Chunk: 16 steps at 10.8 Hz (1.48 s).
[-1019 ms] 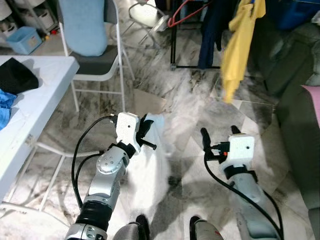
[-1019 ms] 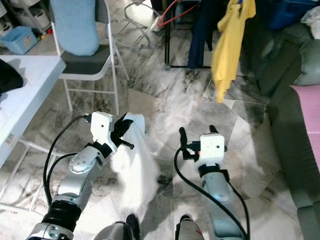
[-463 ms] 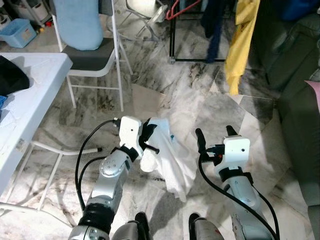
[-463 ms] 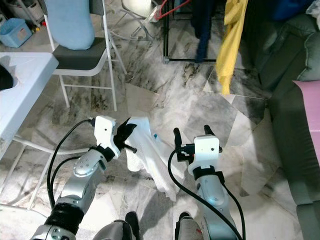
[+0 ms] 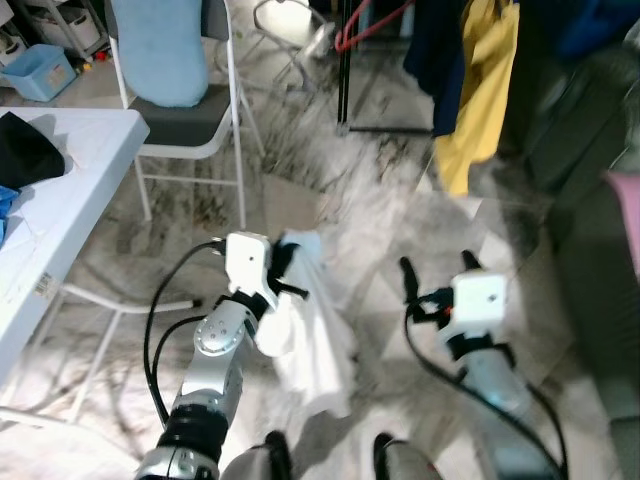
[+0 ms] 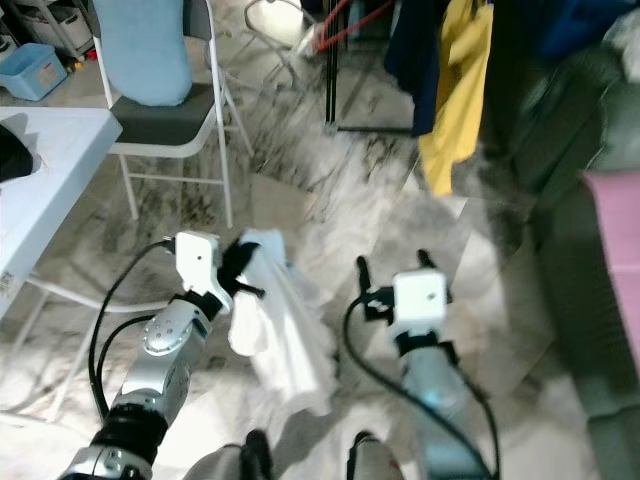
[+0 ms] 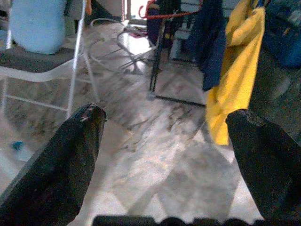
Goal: Hang hanger
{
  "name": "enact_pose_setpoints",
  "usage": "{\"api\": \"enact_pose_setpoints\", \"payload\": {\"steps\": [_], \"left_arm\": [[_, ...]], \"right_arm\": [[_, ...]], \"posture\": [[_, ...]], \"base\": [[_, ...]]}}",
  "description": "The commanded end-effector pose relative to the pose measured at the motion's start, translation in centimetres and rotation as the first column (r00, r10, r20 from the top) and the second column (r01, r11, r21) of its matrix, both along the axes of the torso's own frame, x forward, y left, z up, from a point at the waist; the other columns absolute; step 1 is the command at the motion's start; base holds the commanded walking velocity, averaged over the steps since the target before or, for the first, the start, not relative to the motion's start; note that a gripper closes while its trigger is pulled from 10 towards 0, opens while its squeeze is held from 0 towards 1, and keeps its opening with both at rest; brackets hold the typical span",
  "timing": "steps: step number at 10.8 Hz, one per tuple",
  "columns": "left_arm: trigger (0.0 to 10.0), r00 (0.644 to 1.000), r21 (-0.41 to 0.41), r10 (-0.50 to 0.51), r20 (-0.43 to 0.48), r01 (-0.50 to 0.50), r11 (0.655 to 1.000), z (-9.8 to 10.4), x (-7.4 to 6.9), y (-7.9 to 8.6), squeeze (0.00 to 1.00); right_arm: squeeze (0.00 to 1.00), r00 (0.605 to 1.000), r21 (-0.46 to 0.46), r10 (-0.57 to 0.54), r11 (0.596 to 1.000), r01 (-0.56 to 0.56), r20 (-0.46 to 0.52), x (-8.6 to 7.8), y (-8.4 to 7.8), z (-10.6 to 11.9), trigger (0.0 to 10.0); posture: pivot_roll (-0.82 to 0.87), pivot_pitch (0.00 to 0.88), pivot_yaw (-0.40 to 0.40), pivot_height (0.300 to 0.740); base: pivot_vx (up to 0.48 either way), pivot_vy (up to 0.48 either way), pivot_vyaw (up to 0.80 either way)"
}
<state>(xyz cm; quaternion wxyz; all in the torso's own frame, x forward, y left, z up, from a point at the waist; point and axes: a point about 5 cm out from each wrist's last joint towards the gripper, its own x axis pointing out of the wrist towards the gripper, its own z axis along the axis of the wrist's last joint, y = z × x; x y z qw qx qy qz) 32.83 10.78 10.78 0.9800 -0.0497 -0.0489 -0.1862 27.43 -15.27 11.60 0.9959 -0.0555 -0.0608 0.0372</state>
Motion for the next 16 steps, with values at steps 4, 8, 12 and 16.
{"api": "enact_pose_setpoints", "payload": {"steps": [4,8,12,16], "left_arm": [[10.0,0.989,-0.024,0.147,0.034,-0.146,0.989,0.6,1.1,1.4,0.00],[10.0,0.976,0.026,0.189,-0.107,-0.187,0.982,-3.3,0.1,2.6,0.00],[10.0,0.990,0.019,0.119,-0.078,-0.118,0.993,-3.1,0.2,1.8,0.00],[10.0,0.993,0.042,0.083,-0.083,-0.080,0.996,-3.6,-0.1,1.4,0.00]], "right_arm": [[0.00,0.999,0.007,0.024,1.000,-0.023,-0.042,1.3,0.0,-0.8,10.0],[0.00,0.997,0.034,-0.010,0.999,0.013,-0.080,1.5,-0.4,-2.2,10.0],[0.00,0.996,0.049,-0.022,0.998,0.026,-0.089,1.3,-0.1,-2.9,10.0],[0.00,0.995,0.054,-0.041,0.997,0.047,-0.092,1.1,-0.1,-3.4,10.0]], "posture": [[-0.14,0.000,-0.010,0.740],[-0.15,0.000,0.004,0.740],[-0.15,0.000,0.025,0.740],[-0.16,0.000,0.038,0.740]], "base": [[0.000,0.000,0.00],[0.000,0.000,0.00],[0.142,0.000,0.00],[0.286,0.000,0.00]]}}
